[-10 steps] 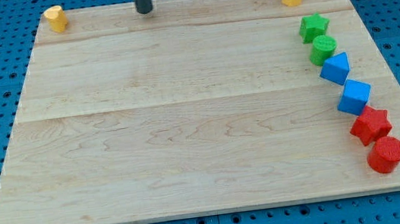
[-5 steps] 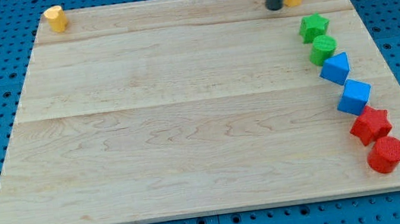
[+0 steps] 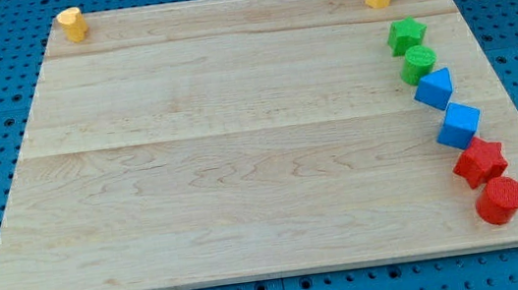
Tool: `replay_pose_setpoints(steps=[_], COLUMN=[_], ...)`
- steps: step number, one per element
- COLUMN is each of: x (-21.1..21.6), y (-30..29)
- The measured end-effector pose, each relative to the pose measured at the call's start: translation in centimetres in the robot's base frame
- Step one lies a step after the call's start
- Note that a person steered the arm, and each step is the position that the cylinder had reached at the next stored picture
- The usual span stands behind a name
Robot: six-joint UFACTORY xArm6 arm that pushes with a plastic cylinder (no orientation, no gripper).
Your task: Move the hexagon to the top center
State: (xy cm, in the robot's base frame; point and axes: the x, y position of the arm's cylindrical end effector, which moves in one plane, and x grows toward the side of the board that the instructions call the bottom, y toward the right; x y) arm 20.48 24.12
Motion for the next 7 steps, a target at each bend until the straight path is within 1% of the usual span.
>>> replay_pose_setpoints(steps=[1,2,3,4,6,7], x=[1.5,2.5,1.7,-0.6,-1.0,-1.0], y=[2.5,-0.6,-4.0,-5.8,-11.7,-13.1])
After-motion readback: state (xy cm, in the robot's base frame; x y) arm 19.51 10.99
